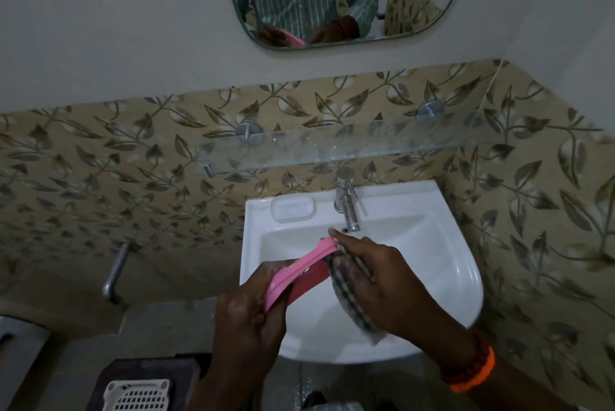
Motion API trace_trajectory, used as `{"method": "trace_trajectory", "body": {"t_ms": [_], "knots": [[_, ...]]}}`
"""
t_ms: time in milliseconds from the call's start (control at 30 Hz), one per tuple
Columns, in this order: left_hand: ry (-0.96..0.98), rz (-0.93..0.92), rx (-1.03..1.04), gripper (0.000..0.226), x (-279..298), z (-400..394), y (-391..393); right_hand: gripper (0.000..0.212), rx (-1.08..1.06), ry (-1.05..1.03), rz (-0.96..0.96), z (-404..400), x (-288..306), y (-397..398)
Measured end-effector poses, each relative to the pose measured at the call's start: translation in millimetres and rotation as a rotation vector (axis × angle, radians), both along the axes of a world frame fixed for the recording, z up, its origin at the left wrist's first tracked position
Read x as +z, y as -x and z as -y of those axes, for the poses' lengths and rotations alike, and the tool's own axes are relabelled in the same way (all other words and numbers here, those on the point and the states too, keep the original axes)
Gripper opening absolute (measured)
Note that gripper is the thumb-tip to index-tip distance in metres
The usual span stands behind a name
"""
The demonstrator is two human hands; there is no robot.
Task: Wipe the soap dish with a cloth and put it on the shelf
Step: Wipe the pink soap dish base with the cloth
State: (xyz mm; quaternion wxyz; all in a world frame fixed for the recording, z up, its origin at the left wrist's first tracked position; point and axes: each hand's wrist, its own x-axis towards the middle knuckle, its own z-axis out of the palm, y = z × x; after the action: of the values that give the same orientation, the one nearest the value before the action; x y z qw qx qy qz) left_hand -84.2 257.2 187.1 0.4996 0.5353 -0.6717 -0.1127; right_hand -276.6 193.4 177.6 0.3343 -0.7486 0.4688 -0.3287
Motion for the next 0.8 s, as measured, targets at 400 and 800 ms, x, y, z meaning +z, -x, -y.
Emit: {"method": "trace_trajectory", "body": {"t_ms": [400,800], "knots": [[0.108,-0.238,0.102,0.035,-15.2,-0.9,23.0,0.024,-0.113,-0.417,0.455,-20.8,1.6,-22.3],[-0.746,-1.685,-0.441,0.092,-40.0,9.8,37.8,0.037,-0.364,0.436,0.127,-21.4,-32.1,-5.8]]}}
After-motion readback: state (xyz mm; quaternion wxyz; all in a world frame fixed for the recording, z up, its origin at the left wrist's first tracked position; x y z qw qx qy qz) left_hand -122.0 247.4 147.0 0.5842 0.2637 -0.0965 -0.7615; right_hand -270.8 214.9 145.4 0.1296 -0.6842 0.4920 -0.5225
